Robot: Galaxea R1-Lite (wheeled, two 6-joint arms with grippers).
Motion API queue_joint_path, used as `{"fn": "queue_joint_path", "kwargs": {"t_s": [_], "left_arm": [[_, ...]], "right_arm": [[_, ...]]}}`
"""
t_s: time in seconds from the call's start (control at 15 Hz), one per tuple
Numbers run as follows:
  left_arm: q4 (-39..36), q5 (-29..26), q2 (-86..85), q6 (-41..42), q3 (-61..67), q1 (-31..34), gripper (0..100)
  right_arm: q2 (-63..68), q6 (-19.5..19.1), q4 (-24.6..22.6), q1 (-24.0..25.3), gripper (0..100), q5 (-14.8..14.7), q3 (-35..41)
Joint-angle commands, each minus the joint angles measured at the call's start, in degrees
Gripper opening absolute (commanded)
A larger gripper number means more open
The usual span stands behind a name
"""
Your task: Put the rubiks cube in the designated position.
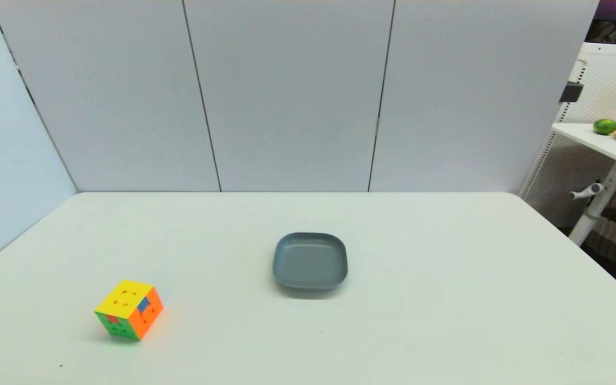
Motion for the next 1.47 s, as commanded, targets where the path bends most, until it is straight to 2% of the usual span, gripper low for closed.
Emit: {"fn": "queue_joint_path", "kwargs": {"t_s": [0.07,0.53,0.67,0.73,1.0,1.13,1.33,1.47], "left_arm": [[0.00,0.01,-0.02,0.00,0.00,0.02,100],[-0.18,-0.08,-0.02,0.53,0.00,0.02,100],[1.32,-2.89,0.77,0.79,-5.01,0.02,100],[2.20,-6.32,4.11,0.88,-9.40,0.02,100],[3.16,-12.21,25.64,3.61,-26.02,0.19,100],[3.16,-11.95,39.17,6.16,-32.87,-0.25,100],[-2.81,-10.36,53.15,11.43,-32.43,-1.13,100],[-2.99,-10.10,60.71,12.31,-32.78,-1.74,100]], "right_arm": [[0.07,0.09,-0.04,0.01,100,0.02,0.00],[0.07,0.09,-0.04,0.01,100,0.02,0.00],[0.07,0.09,-0.04,0.01,100,0.02,0.00],[0.07,0.09,-0.04,0.01,100,0.02,0.00],[0.07,0.09,-0.04,0.01,100,0.02,0.00],[0.07,-0.09,-0.04,0.01,100,0.02,0.00],[0.07,0.09,-0.04,0.01,100,0.02,0.00],[0.07,0.09,-0.04,0.01,100,0.02,0.00]]}}
